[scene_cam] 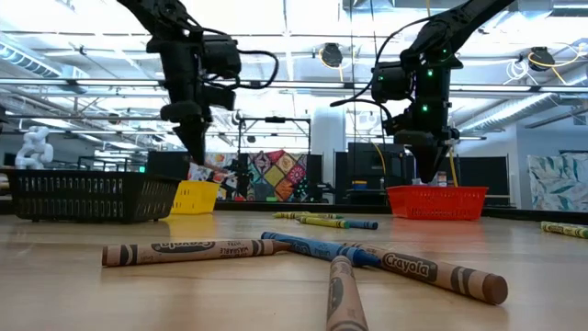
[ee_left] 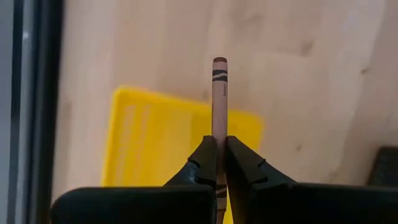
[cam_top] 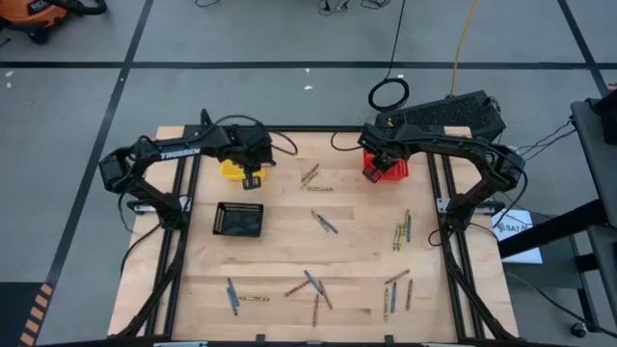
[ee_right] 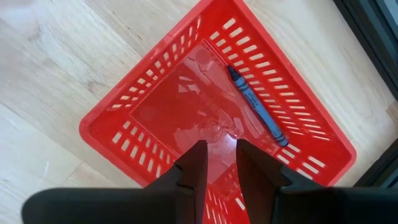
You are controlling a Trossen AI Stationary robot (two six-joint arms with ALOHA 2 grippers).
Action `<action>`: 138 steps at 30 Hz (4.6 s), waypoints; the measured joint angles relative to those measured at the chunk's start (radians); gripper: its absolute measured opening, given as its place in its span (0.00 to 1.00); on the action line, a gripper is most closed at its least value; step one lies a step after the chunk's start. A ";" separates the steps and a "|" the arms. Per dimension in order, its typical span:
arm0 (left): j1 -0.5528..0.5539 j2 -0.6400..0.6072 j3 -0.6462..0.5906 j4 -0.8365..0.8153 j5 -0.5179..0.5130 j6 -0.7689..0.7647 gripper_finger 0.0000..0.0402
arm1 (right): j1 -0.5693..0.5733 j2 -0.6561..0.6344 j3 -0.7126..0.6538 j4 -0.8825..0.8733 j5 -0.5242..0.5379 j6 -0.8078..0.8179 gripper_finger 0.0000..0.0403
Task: Sort crayons
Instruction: Put the brown crayon into the yellow bin, then put the green crayon into the black bin
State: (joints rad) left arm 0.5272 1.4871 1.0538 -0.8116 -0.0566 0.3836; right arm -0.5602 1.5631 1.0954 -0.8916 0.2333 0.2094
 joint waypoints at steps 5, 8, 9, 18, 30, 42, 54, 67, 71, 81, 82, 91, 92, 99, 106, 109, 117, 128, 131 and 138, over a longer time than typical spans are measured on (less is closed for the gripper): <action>0.089 -0.008 -0.006 -0.070 0.000 0.025 0.02 | 0.000 0.000 0.000 0.000 -0.002 0.007 0.18; 0.126 -0.007 -0.040 -0.069 0.000 0.027 0.02 | 0.000 0.000 0.000 0.000 -0.002 0.011 0.18; 0.137 -0.007 -0.052 -0.069 0.000 0.033 0.02 | 0.000 0.000 0.000 0.000 -0.002 0.013 0.18; 0.186 -0.007 -0.116 0.077 0.041 0.041 0.02 | 0.000 0.000 0.000 0.000 -0.002 0.012 0.18; 0.186 -0.007 -0.116 0.092 0.054 0.016 0.07 | 0.000 0.000 0.000 0.000 -0.001 0.014 0.18; 0.181 -0.007 -0.116 0.093 0.054 0.015 0.22 | 0.000 0.000 0.000 0.002 -0.001 0.014 0.18; 0.054 -0.139 -0.117 0.070 0.054 -0.038 0.22 | 0.078 0.000 0.077 0.013 -0.054 0.015 0.18; -0.149 -0.303 -0.116 -0.073 0.054 -0.160 0.22 | 0.273 0.000 0.114 -0.024 -0.133 0.173 0.18; -0.213 -0.308 -0.116 -0.074 0.054 -0.189 0.22 | 0.328 0.000 0.114 -0.023 -0.134 0.212 0.18; -0.365 -0.308 -0.116 -0.074 0.054 -0.274 0.22 | 0.408 0.000 0.114 0.008 -0.134 0.241 0.18; -0.381 -0.308 -0.116 -0.074 0.056 -0.275 0.22 | 0.413 0.000 0.114 0.009 -0.134 0.248 0.18; -0.511 -0.308 -0.116 -0.073 0.118 -0.424 0.22 | 0.456 0.000 0.114 0.053 -0.134 0.252 0.18; -0.529 -0.308 -0.116 -0.073 0.124 -0.436 0.22 | 0.458 0.000 0.114 0.059 -0.134 0.251 0.18; -0.680 -0.308 -0.116 -0.054 0.134 -0.566 0.22 | 0.458 0.000 0.114 0.063 -0.132 0.251 0.18; -0.833 -0.272 -0.116 0.011 0.131 -0.722 0.22 | 0.458 0.000 0.114 0.061 -0.131 0.251 0.18; -0.894 -0.229 -0.116 0.025 0.130 -0.789 0.22 | 0.458 0.000 0.114 0.061 -0.130 0.250 0.18; -1.013 -0.083 -0.116 0.078 0.124 -0.963 0.22 | 0.458 0.000 0.114 0.064 -0.124 0.235 0.18; -1.136 0.058 -0.116 0.262 0.135 -1.143 0.22 | 0.458 0.000 0.114 0.065 -0.122 0.190 0.18; -1.163 0.083 -0.116 0.268 0.135 -1.197 0.22 | 0.458 0.000 0.114 0.062 -0.124 0.190 0.18; -1.215 0.117 -0.116 0.336 0.135 -1.269 0.22 | 0.458 0.000 0.114 0.050 -0.125 0.164 0.18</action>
State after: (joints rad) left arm -0.6876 1.6043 0.9379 -0.4757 0.0788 -0.8854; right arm -0.1024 1.5635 1.2091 -0.8421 0.1085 0.3730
